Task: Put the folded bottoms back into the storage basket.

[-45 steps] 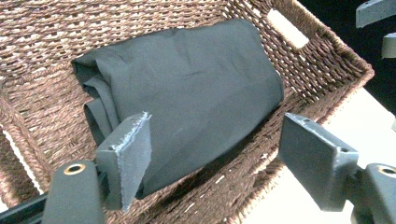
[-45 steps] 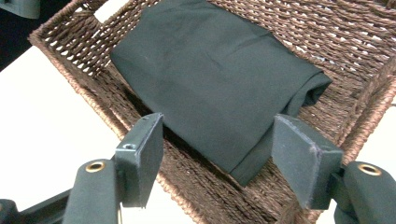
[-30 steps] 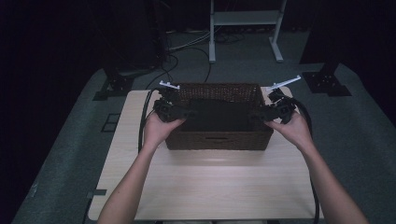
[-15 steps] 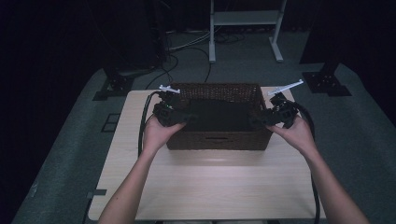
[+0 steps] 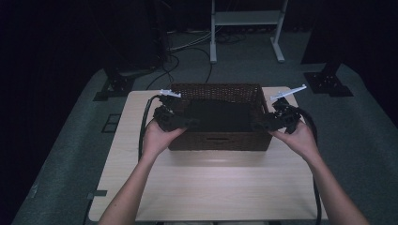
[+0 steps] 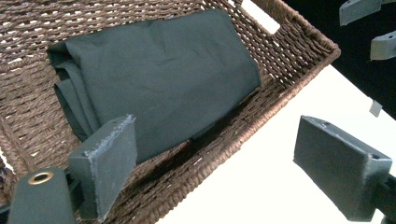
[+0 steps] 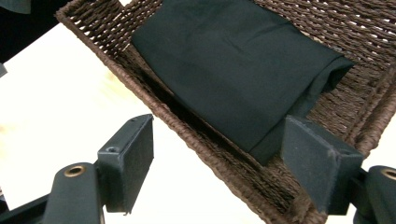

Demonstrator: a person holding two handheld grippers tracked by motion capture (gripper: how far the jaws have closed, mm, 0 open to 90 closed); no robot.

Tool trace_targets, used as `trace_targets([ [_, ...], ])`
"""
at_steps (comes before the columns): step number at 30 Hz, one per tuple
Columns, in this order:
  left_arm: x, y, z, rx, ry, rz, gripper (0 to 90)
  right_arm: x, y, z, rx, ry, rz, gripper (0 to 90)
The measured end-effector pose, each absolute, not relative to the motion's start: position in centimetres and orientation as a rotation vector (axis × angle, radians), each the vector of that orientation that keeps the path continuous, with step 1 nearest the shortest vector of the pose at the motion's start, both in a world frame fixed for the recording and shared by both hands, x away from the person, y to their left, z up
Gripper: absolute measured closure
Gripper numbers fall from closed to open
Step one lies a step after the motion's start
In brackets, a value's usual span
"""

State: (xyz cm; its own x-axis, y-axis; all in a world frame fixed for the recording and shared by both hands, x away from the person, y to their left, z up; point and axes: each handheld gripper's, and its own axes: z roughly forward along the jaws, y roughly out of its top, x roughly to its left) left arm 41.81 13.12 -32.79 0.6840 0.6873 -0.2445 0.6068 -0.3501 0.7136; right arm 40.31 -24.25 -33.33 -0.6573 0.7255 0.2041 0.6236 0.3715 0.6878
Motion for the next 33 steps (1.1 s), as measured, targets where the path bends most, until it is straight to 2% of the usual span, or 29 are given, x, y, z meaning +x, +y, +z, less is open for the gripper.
trace_targets([
  [33, 39.0, 13.1, -34.1, 2.023, 0.954, 0.116, 8.1, 37.4, -24.8, -35.3, 1.239, 2.482, 1.189, 19.9],
])
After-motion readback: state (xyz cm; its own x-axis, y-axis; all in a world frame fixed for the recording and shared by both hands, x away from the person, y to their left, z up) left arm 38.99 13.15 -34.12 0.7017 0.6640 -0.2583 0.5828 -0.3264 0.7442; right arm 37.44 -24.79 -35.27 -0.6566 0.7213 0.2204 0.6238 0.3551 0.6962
